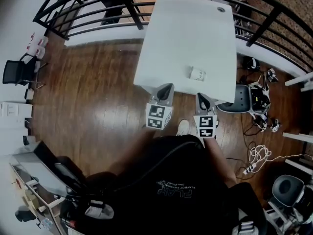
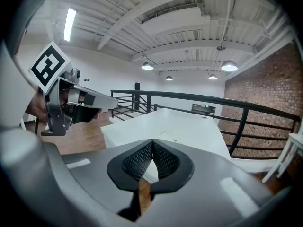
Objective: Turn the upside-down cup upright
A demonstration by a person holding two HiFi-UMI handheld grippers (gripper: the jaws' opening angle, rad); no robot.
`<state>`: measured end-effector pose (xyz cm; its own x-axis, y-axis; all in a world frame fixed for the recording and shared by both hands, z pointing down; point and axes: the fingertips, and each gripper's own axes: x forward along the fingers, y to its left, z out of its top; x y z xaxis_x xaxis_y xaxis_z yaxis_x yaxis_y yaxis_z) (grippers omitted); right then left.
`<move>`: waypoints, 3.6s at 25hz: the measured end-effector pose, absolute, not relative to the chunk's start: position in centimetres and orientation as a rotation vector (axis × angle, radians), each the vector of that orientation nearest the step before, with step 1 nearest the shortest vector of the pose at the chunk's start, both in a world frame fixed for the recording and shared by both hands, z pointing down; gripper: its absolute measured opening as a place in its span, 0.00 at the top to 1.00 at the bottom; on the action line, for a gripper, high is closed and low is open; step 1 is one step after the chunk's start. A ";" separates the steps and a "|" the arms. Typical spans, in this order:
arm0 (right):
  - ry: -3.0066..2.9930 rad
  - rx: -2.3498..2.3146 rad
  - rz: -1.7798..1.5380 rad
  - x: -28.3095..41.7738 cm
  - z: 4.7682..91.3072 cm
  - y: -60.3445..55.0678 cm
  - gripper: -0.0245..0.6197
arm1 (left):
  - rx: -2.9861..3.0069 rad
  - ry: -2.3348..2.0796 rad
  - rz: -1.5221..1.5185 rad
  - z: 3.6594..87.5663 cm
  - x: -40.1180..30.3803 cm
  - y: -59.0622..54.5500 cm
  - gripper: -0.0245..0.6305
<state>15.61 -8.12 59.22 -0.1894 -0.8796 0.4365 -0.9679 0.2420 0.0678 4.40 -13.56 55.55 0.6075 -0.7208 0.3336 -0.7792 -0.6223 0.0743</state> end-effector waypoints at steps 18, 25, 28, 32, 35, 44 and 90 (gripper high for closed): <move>-2.030 1.538 0.317 16.4 61.7 -11.0 0.94 | 2.598 -1.250 0.360 55.3 3.9 -18.4 0.96; -1.953 1.375 0.189 17.0 62.3 -12.6 0.87 | 2.606 -1.226 0.338 55.5 4.0 -19.5 0.96; -1.902 1.281 0.094 17.1 62.9 -13.3 0.85 | 2.605 -1.227 0.334 55.6 4.0 -19.8 0.96; -1.810 1.129 -0.006 16.9 64.1 -14.1 0.78 | 2.588 -1.249 0.339 55.9 2.9 -20.1 0.96; -1.761 1.058 -0.048 16.9 64.6 -14.8 0.75 | 2.572 -1.278 0.336 56.0 1.9 -20.4 0.96; -1.654 0.928 -0.029 16.9 66.4 -17.2 0.61 | 2.535 -1.334 0.325 56.0 -0.5 -21.1 0.96; -1.638 0.831 -0.061 16.7 66.6 -18.6 0.56 | 2.506 -1.379 0.318 56.4 -2.7 -21.8 0.96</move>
<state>16.70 -18.59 66.62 -0.0052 -0.5413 0.8408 -0.4777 0.7401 0.4734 -2.67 -21.79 56.36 0.5247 -0.7913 0.3139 -0.8488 -0.5143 0.1224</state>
